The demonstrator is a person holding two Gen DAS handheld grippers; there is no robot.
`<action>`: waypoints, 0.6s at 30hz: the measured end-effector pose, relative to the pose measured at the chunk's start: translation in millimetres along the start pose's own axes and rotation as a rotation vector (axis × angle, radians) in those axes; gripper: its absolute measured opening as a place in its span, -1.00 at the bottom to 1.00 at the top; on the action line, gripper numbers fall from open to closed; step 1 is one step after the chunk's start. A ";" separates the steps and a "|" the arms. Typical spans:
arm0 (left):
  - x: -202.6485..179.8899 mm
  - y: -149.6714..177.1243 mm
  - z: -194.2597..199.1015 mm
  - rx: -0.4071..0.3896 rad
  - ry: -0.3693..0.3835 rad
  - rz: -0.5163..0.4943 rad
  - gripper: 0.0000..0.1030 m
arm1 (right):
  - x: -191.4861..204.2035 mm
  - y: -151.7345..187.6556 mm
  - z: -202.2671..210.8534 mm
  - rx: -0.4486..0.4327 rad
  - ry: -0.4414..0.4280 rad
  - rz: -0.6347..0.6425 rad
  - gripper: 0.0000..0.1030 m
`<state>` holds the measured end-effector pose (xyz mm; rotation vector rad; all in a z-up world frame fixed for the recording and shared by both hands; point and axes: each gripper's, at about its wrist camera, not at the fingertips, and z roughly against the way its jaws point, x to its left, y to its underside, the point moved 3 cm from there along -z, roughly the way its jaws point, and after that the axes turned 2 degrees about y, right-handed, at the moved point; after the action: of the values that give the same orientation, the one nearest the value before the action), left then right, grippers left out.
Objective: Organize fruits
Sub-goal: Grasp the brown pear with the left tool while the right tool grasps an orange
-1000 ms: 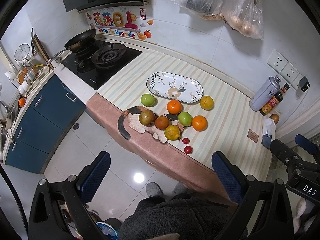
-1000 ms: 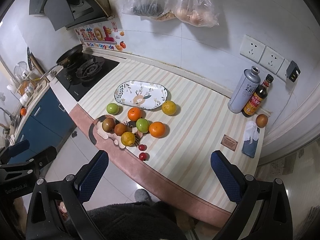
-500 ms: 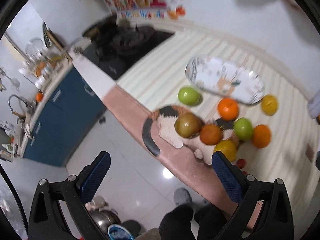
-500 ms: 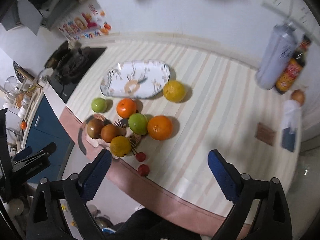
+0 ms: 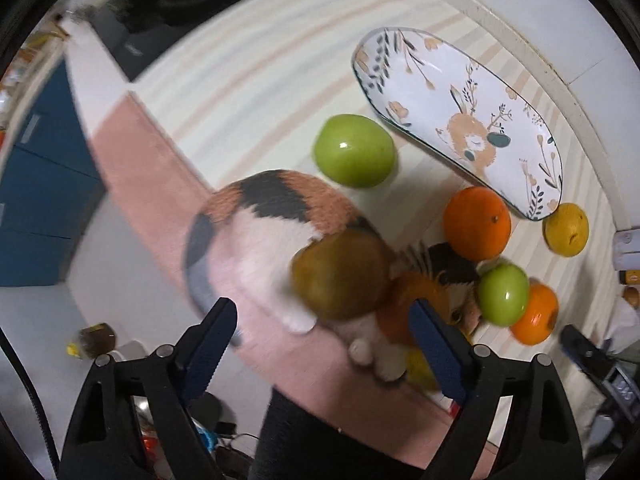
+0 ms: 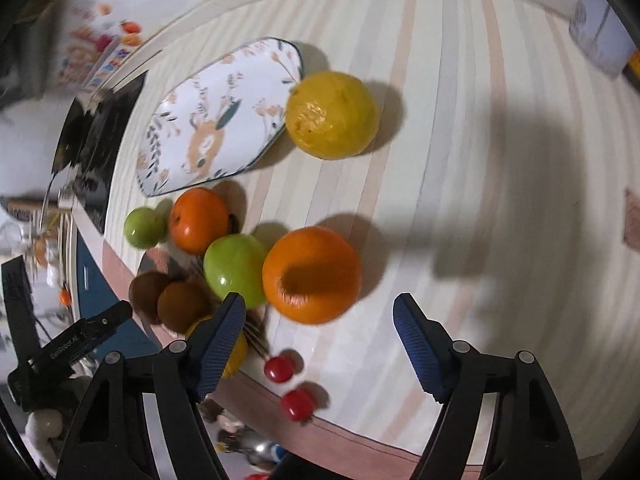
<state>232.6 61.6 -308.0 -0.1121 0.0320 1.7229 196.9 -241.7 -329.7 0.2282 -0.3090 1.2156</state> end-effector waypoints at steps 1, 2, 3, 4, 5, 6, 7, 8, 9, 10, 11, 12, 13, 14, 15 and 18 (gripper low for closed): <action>0.4 -2.5 -3.6 0.018 0.013 -0.004 0.71 | -0.6 -1.3 -6.9 0.012 -0.013 -0.030 0.51; 0.2 -6.9 -9.8 0.037 0.032 -0.009 0.71 | -0.3 -2.3 -13.2 0.029 -0.029 -0.060 0.48; -0.3 -10.9 -16.4 0.056 0.048 -0.019 0.71 | 0.2 -3.3 -21.9 0.044 -0.041 -0.090 0.46; -1.0 -14.0 -21.8 0.072 0.058 -0.031 0.70 | 1.9 -3.6 -26.9 0.058 -0.049 -0.109 0.40; -1.8 -16.5 -27.3 0.090 0.072 -0.041 0.67 | 2.8 -3.9 -31.5 0.066 -0.047 -0.124 0.39; -2.3 -18.7 -32.4 0.109 0.090 -0.049 0.63 | 4.3 -5.2 -37.3 0.067 -0.036 -0.134 0.39; -2.7 -20.5 -36.3 0.123 0.106 -0.054 0.54 | 5.9 -5.8 -41.7 0.067 -0.025 -0.141 0.39; -2.6 -21.9 -39.4 0.136 0.120 -0.058 0.50 | 6.0 -6.1 -42.6 0.058 -0.025 -0.154 0.39; -3.1 -23.7 -42.7 0.146 0.133 -0.062 0.43 | 6.2 -7.9 -44.2 0.051 -0.028 -0.165 0.39; -3.8 -25.3 -45.3 0.150 0.136 -0.068 0.40 | 6.1 -9.1 -45.5 0.050 -0.029 -0.173 0.37; -5.0 -26.4 -48.2 0.154 0.137 -0.078 0.36 | 6.2 -9.7 -46.8 0.051 -0.024 -0.180 0.34; -6.6 -26.4 -51.5 0.161 0.131 -0.095 0.32 | 8.0 -10.5 -50.2 0.051 -0.025 -0.181 0.34; -6.5 -26.7 -53.0 0.164 0.132 -0.104 0.29 | 9.6 -9.4 -49.9 0.050 -0.024 -0.183 0.34; -6.3 -26.5 -53.1 0.160 0.142 -0.105 0.29 | 10.1 -8.5 -49.8 0.046 -0.023 -0.184 0.34; -5.9 -25.9 -52.3 0.158 0.151 -0.103 0.29 | 12.5 -8.3 -51.7 0.040 -0.021 -0.186 0.34; -5.5 -25.7 -51.2 0.158 0.163 -0.096 0.28 | 9.8 -6.9 -46.9 0.029 -0.021 -0.190 0.33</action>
<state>261.6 55.9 -357.4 -0.1340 0.2784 1.6059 211.7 -219.7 -370.2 0.2886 -0.2814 1.0312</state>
